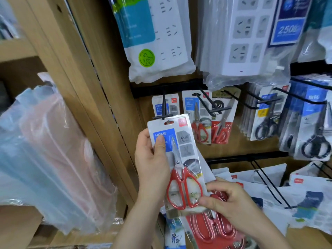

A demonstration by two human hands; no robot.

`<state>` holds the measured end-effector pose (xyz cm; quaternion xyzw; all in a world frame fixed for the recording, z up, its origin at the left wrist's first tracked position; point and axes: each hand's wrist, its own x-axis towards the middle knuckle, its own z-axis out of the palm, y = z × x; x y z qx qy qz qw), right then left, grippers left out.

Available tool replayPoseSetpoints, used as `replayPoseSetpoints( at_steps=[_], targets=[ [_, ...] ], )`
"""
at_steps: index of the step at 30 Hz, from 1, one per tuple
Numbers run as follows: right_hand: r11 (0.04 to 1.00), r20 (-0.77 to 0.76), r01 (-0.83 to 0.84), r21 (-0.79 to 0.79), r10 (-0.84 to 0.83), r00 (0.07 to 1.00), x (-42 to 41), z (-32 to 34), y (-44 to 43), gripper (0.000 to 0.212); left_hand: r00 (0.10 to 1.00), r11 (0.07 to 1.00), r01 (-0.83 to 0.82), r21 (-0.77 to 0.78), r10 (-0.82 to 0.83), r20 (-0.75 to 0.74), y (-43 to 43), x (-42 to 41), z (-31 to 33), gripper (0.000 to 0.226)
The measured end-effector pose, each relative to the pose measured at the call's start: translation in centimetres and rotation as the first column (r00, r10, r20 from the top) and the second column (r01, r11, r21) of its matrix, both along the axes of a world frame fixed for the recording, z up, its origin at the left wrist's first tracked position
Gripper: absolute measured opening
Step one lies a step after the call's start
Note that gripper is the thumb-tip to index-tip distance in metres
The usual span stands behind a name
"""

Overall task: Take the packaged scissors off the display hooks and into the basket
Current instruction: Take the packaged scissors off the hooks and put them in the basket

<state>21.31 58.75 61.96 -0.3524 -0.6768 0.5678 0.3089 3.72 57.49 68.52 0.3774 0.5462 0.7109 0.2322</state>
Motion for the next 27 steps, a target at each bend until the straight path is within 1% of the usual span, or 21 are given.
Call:
replayPoseSetpoints(
  at_steps=[3,5,7,9,13,15,17,20,22,25,27],
  targets=[
    [1.000,0.003,0.020,0.003,-0.020,1.000,-0.4,0.2,0.0,0.029,0.999,0.996,-0.015,-0.092,0.017,0.030,0.9,-0.8,0.1,0.011],
    [0.997,-0.040,0.026,-0.077,-0.029,0.999,-0.6,0.2,-0.1,0.022,0.999,0.993,-0.007,-0.119,0.012,0.044,1.3,-1.0,0.4,0.014],
    [0.988,-0.088,0.026,-0.153,-0.040,0.995,-0.8,0.4,0.0,0.017,0.998,0.993,0.013,-0.117,-0.005,0.065,1.7,-1.2,0.9,0.026],
    [0.982,-0.122,0.047,-0.181,-0.070,0.990,-1.0,0.6,0.2,0.020,0.997,0.988,0.060,-0.142,-0.053,0.051,1.9,-1.8,1.2,0.040],
    [0.980,-0.124,0.128,-0.154,-0.148,0.981,-1.5,1.1,0.7,0.021,0.975,0.942,0.207,-0.266,-0.221,-0.026,0.4,-2.6,0.6,0.047],
    [0.976,-0.112,0.175,-0.130,-0.190,0.975,-1.7,1.0,1.0,0.016,0.972,0.941,0.226,-0.253,-0.234,-0.001,-0.2,-2.7,0.0,0.045],
    [0.963,-0.103,0.256,-0.089,-0.264,0.959,-1.6,0.6,1.2,0.011,0.986,0.957,0.161,-0.242,-0.166,0.000,0.5,-2.8,-0.2,0.045],
    [0.930,-0.101,0.357,-0.087,-0.365,0.926,-0.8,0.0,1.6,0.022,0.994,0.969,0.069,-0.238,-0.086,-0.061,3.4,-3.3,-0.7,0.049],
    [0.912,-0.104,0.398,-0.104,-0.407,0.907,0.1,0.1,1.7,0.023,0.993,0.970,0.038,-0.240,-0.064,-0.099,5.8,-4.0,-1.4,0.049],
    [0.893,-0.157,0.415,-0.173,-0.441,0.884,1.5,0.2,1.8,0.019,0.988,0.972,-0.022,-0.234,-0.015,-0.156,9.1,-5.1,-2.4,0.046],
    [0.894,-0.207,0.393,-0.216,-0.435,0.876,2.0,0.6,1.6,0.027,0.980,0.969,-0.062,-0.237,0.014,-0.198,10.5,-5.7,-2.9,0.047]
  ],
)
